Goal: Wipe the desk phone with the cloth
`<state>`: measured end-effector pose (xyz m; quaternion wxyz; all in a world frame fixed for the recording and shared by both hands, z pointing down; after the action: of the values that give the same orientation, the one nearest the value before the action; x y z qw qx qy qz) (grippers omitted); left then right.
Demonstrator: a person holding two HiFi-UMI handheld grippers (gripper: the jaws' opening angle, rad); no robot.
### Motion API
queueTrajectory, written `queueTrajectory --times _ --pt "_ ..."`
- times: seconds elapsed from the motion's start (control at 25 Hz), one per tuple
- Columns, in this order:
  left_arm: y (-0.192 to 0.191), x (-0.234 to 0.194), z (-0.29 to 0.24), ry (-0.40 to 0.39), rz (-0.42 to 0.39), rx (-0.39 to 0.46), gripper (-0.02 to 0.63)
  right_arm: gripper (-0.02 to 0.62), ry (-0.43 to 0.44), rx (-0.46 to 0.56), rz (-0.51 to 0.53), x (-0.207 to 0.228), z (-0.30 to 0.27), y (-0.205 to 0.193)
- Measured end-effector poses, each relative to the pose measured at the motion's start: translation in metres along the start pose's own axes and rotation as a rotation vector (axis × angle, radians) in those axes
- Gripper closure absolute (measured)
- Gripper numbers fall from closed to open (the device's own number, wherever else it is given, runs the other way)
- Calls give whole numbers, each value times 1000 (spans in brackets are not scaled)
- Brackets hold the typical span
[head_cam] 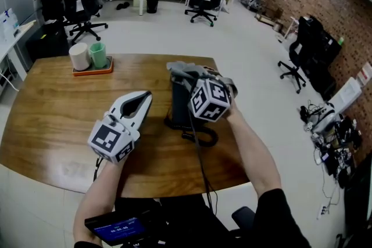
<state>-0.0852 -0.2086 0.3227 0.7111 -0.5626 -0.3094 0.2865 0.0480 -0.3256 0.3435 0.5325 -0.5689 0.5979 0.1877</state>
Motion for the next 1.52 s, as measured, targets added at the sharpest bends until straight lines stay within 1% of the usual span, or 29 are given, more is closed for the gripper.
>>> queueTrajectory --times 0.08,0.2,0.28,0.36,0.4,0.44,0.48,0.52,0.56,0.64,0.72,0.76,0.8,0.84,0.88,1.0,1.08,1.16,1.24,1.52 --pt "-2 -1 0 -4 25 2 611 572 48 22 45 -17 15 3" --pt "-4 -1 0 -13 47 2 611 572 144 89 116 -53 47 13" --pt "-4 1 0 -19 54 0 611 572 223 127 155 -80 73 16" --pt "-4 2 -1 -24 58 -1 611 572 324 155 196 -104 97 14" --pt "-4 2 -2 -26 59 -1 611 572 367 168 213 -110 106 13" --pt "-3 2 -2 -28 58 -2 611 572 393 182 219 -112 112 12" --pt "-3 3 -2 -30 57 -3 611 572 394 195 203 -107 116 10" --pt "-3 4 -2 -32 54 -4 611 572 368 205 169 -95 115 8" --pt "-3 4 -2 -35 52 -5 611 572 316 212 121 -78 111 6" --pt "-3 5 -2 -39 50 -3 611 572 146 191 8 -32 93 -4" --pt "-4 5 -1 -41 50 -3 611 572 -35 142 -91 14 74 -17" --pt "-4 6 -1 -42 51 -4 611 572 -97 125 -124 32 66 -20" --pt "-4 6 -1 -43 51 -5 611 572 -134 114 -141 44 56 -22" --pt "-4 6 -1 -44 51 -4 611 572 -144 107 -141 50 46 -22" --pt "-4 6 -1 -43 52 -3 611 572 -131 98 -127 50 34 -22" --pt "-4 7 -1 -42 52 -3 611 572 -50 55 -60 29 7 -26" --pt "-3 8 -2 -45 48 -5 611 572 -28 29 -41 19 4 -31" --pt "-3 8 -3 -51 42 -8 611 572 -5 23 -38 12 12 -32" --pt "-2 8 -2 -53 38 -11 611 572 42 37 -12 -2 24 -30" --pt "-4 6 -1 -53 41 -12 611 572 270 129 114 -79 90 -12"
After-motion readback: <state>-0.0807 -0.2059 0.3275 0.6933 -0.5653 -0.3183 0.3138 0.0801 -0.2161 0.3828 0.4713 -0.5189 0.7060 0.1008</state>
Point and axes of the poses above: the fingertips, and each gripper's own axes: z backward along the fingers, x to its right, y out of its top, the point moved 4 cm from there along z, backward along the fingers, and after that the axes turned 6 degrees about -y, right-handed, at the moved point
